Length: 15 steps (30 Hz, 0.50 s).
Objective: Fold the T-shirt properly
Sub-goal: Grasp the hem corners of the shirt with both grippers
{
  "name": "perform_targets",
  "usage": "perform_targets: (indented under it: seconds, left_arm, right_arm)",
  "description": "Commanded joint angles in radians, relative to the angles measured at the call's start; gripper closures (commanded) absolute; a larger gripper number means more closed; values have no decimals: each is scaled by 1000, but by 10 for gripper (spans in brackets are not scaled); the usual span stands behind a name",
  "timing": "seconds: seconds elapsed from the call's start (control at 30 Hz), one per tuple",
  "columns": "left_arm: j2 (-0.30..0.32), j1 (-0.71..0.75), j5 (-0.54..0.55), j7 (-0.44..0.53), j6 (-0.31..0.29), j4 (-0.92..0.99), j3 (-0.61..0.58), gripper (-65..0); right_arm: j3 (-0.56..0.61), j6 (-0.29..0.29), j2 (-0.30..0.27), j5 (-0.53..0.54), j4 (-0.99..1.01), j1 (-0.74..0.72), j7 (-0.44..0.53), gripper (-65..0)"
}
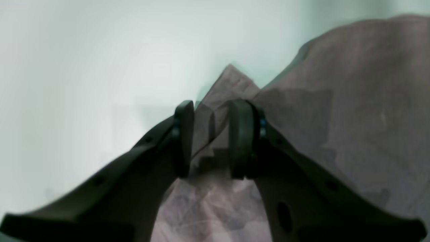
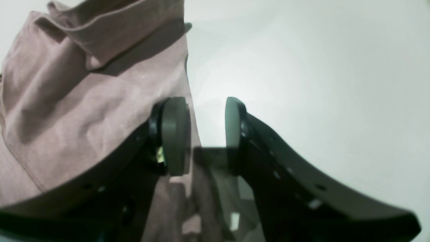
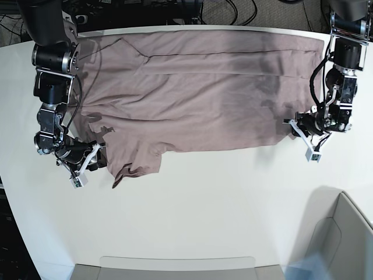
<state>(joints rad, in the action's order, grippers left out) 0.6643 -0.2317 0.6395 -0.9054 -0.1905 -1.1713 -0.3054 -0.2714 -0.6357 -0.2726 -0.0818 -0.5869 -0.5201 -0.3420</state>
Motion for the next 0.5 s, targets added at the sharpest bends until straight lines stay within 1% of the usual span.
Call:
perform_targets:
  seconds: [0.0, 0.07, 0.13, 0.2, 0.23, 0.27, 0.3, 0.33, 0.4, 0.47]
  left_arm:
    - [2, -4, -5, -14, 3, -2, -2, -190]
    - [-1, -2, -5, -14, 1, 0, -2, -189]
    - [-5, -2, -5, -14, 0, 1, -2, -166]
    - [-8, -2, -5, -14, 0, 1, -2, -97]
    - [-8, -2, -5, -14, 0, 3, -1, -39]
    - [-10, -2, -5, -13, 0, 3, 5, 0]
    - [-15, -2, -5, -4, 0, 11, 7, 0]
    - [-16, -7, -5, -2, 0, 23, 7, 0]
    - [-18, -11, -5, 4, 0, 37, 12, 0]
    - [-22, -7, -4, 30, 0, 35, 74, 0]
  right_arm:
    - [2, -2, -9, -37, 2, -7, -55, -200]
    - [2, -2, -7, -37, 2, -7, -55, -200]
    - [2, -2, -7, -37, 2, -7, -55, -200]
    - [2, -2, -7, -37, 2, -5, -56, -198]
    - [2, -2, -7, -37, 0, 1, -56, -188]
    - [2, -2, -7, -37, -2, 2, -56, -169]
    - [2, -2, -7, -37, -2, 2, -56, -142]
    - [2, -2, -7, -37, -2, 2, -56, -101]
    - [2, -2, -7, -37, -2, 2, -52, 0]
    - [2, -2, -7, -34, -3, -1, -49, 0]
